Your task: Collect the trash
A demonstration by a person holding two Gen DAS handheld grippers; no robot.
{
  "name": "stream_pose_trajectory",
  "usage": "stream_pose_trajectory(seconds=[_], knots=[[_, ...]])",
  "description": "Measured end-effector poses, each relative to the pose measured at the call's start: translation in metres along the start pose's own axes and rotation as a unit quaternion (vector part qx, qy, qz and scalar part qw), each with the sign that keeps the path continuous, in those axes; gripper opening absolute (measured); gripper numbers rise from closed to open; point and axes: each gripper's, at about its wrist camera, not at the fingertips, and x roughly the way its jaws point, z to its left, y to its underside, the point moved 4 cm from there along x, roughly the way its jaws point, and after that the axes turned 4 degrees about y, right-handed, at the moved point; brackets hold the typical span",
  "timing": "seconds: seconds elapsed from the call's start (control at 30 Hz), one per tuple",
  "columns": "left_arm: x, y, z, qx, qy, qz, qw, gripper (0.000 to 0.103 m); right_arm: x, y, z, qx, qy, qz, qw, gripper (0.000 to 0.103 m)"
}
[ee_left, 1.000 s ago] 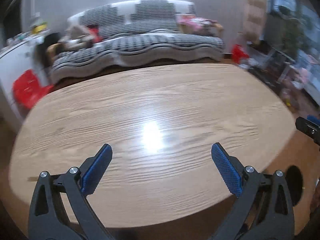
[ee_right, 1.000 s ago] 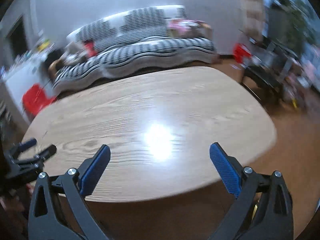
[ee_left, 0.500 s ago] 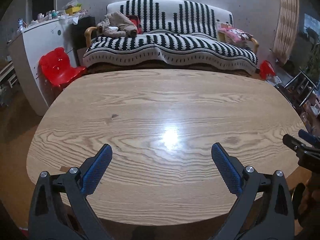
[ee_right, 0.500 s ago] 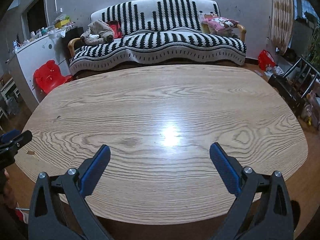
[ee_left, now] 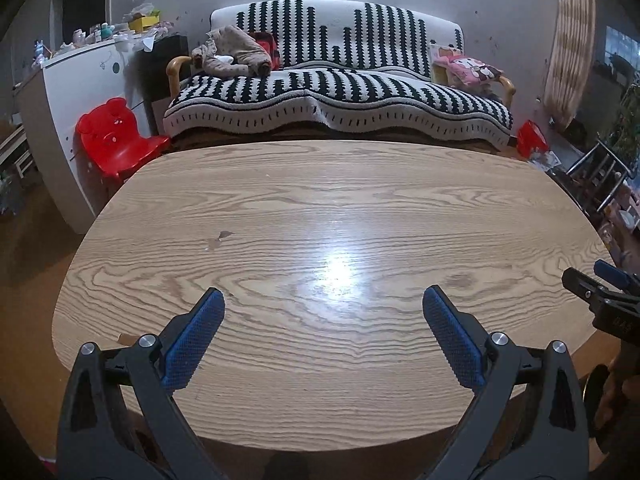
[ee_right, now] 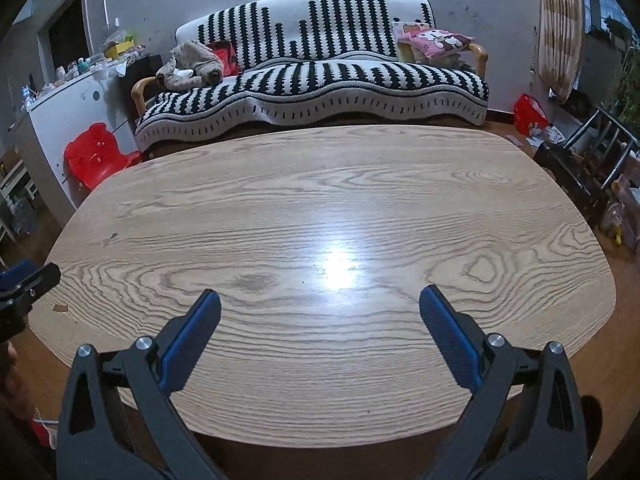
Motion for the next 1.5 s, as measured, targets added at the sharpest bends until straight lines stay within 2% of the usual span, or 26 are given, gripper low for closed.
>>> stream_pose_trajectory(seconds=[1.5], knots=[[0.0056,0.0050,-0.0038,0.006,0.002,0.008,0.9999,0.096,-0.0067,-0.0018,-0.0067,0.005,-0.001,-0.003,1.000,0.096]])
